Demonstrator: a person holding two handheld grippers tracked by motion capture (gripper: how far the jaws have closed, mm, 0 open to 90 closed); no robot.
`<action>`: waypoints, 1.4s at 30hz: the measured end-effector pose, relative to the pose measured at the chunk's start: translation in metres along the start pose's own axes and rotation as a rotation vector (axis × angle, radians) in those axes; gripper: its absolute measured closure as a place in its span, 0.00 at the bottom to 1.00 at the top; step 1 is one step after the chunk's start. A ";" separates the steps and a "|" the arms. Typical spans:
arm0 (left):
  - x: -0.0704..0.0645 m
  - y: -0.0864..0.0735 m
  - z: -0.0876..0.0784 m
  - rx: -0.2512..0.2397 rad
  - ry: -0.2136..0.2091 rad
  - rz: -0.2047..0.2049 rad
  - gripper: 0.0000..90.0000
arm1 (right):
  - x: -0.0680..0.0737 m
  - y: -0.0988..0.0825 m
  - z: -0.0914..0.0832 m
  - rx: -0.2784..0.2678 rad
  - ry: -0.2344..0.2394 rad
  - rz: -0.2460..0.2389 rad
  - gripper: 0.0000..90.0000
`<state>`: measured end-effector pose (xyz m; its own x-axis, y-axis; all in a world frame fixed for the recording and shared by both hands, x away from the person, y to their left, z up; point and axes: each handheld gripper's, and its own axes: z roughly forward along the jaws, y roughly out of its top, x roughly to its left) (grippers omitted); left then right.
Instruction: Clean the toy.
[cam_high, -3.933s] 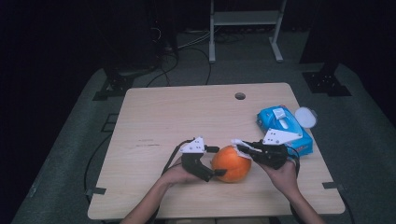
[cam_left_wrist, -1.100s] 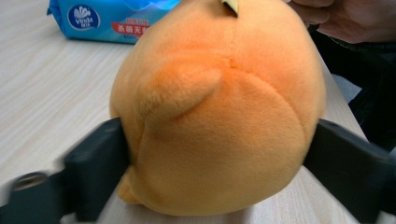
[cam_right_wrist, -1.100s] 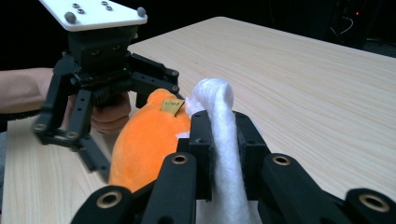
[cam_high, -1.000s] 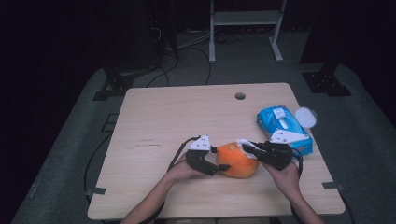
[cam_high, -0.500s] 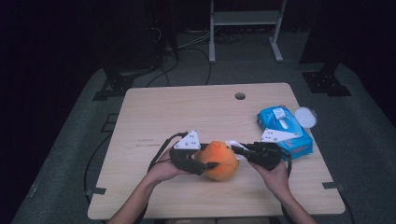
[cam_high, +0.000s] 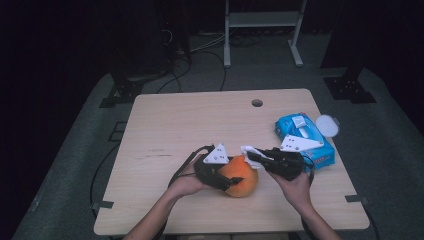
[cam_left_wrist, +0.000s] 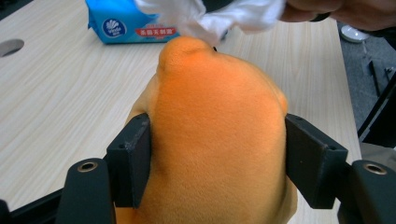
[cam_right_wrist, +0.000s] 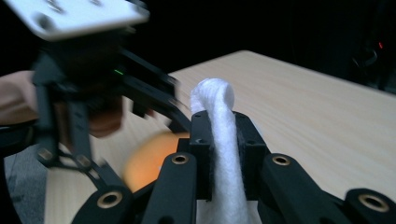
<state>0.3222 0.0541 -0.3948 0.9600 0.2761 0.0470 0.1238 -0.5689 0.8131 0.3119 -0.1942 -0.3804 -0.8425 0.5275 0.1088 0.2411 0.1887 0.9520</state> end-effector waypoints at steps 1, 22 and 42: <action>0.000 0.000 0.000 0.000 0.000 0.000 0.34 | 0.000 0.000 0.000 0.000 0.000 0.000 0.88; 0.021 -0.027 0.001 -0.147 -0.158 -0.128 0.12 | -0.003 -0.028 -0.016 0.054 0.025 0.002 0.89; -0.007 -0.025 0.024 -0.144 -0.159 -0.038 0.32 | 0.010 -0.009 0.010 0.090 0.087 -0.074 0.88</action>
<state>0.3188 0.0480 -0.4292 0.9842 0.1631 -0.0686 0.1349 -0.4410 0.8873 0.3059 -0.1819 -0.3907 -0.8973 0.4363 0.0671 0.2156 0.3005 0.9291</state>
